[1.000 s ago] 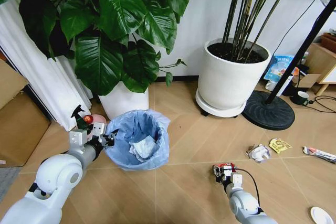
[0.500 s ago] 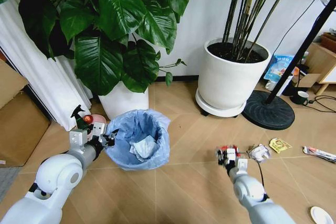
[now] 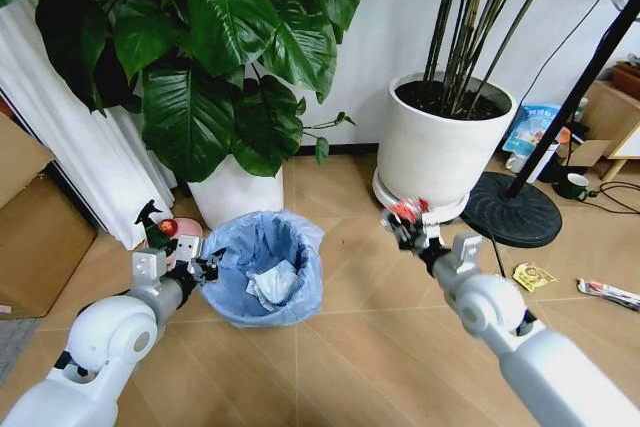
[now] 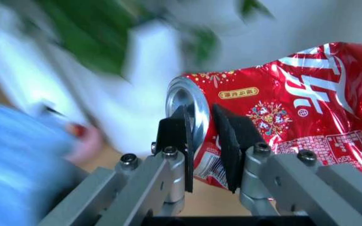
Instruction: Pick up the trash bin and place the garbage on the floor into it.
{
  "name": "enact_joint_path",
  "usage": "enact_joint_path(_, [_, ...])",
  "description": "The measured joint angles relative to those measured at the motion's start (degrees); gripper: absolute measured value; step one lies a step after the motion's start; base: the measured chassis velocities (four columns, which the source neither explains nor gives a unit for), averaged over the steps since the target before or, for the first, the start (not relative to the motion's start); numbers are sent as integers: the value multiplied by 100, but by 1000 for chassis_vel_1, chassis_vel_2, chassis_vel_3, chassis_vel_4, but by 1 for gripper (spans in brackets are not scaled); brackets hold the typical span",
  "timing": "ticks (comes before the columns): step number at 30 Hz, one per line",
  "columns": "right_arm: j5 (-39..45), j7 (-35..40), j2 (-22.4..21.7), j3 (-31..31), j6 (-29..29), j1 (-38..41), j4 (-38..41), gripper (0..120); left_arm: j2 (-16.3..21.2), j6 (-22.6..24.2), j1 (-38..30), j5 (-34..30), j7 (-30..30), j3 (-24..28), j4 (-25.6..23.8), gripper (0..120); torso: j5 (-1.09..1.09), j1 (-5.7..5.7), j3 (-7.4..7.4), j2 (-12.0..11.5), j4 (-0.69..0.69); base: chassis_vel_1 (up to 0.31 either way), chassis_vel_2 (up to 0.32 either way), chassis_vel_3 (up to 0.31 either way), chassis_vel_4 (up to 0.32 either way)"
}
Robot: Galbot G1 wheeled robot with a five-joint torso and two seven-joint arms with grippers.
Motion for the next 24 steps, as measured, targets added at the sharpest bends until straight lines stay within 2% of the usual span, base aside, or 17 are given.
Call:
enact_joint_path(1, [183,-58,-63,-52,-17,120,195,11,0,0,-15,3,8,28,18,0,-7,0,0,0,-1,0,0,0,0])
enact_joint_path(4, [500,-203,-138,-206,-79,401,467,11,7,0,-32,14,26,73,51,0,2,0,0,0,-1,0,0,0,0])
enact_joint_path(6, [639,-303,-170,-342,-87,586,554,11,15,0,-36,23,42,86,63,0,-3,0,0,0,-1,0,0,0,0])
enact_joint_path(10, [976,-742,-230,-961,-101,1300,606,11,64,0,-45,32,83,107,79,0,-1,0,1,0,1,0,0,0,0])
enact_joint_path(15, [1034,-1430,-297,-1565,-98,1896,455,11,129,0,-113,26,142,111,104,0,-2,0,0,0,0,0,0,0,0])
enact_joint_path(24, [835,-2085,-493,-2081,-109,2093,326,11,155,0,-169,20,214,118,179,0,-1,0,0,0,0,0,0,0,0])
